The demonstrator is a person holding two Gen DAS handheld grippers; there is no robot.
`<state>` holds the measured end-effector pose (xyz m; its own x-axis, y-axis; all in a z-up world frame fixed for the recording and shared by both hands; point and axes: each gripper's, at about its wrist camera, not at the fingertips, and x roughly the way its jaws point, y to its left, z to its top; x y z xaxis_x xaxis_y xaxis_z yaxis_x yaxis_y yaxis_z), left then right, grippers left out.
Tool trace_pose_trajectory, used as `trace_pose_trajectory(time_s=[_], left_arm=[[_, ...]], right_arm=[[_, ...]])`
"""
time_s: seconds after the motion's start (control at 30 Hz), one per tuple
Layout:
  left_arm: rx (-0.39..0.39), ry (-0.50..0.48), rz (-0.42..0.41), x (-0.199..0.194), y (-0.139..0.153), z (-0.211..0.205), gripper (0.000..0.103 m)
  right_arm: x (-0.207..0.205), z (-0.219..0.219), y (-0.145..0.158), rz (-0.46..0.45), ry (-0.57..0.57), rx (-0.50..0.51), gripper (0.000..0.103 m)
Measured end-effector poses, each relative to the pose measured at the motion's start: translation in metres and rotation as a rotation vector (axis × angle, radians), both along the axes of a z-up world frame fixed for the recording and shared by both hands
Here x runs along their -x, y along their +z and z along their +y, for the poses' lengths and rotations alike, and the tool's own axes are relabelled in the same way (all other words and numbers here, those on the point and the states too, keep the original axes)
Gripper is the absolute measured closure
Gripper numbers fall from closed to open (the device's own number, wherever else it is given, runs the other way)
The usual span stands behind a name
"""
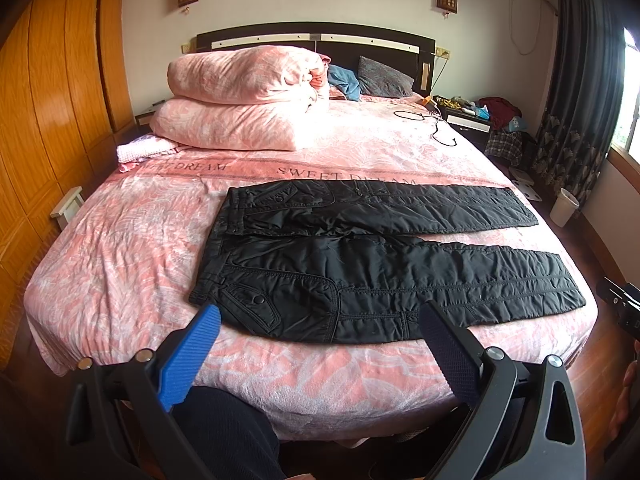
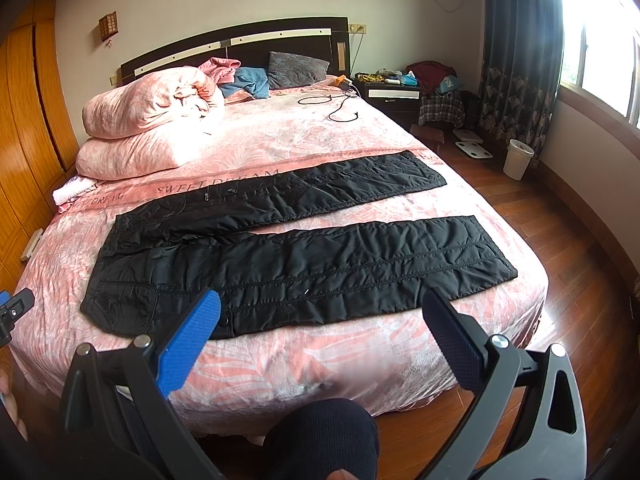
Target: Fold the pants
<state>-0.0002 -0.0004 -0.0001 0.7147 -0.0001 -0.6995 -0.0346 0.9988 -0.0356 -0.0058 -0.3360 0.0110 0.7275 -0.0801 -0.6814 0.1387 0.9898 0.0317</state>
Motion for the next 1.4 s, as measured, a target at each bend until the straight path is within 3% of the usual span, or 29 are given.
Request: trace_pose_trajectory(time_s=[0.77,0.8,0.97,1.07,1.1,1.23,1.4], left_arm=[[0.001,-0.003,0.001,0.0,0.0,0.0,0.004],[0.001,-0.002,0.001,-0.002,0.011,0.001,0.004],[0.001,-0.003,0.002,-0.003,0.013,0.0,0.004],[0.002,-0.004,0.003,-0.002,0.009,-0.001,0.004],[0.0,-0.003,0.004,-0.002,0.01,-0.001,0.004],[0.001,-0.01,0.007,-0.004,0.001,0.002,0.004],[0.017,-0.096,-0.02,-0.017,-0.015,0.012,0.004]], right_arm=[[0.0,0.001,0.0,0.0,0.0,0.0,0.002],[0.0,0.001,0.001,-0.001,0.001,0.0,0.002],[0.0,0.001,0.003,0.003,0.001,0.001,0.002],[0.001,0.001,0.008,0.004,0.007,0.008,0.002],[-0.006,0.003,-0.009,0.005,0.009,0.01,0.002],[-0.008,0.004,-0.011,0.003,0.011,0.012,0.002],[-0.014,0.007,-0.022,-0.051,0.034,0.049,0.002]])
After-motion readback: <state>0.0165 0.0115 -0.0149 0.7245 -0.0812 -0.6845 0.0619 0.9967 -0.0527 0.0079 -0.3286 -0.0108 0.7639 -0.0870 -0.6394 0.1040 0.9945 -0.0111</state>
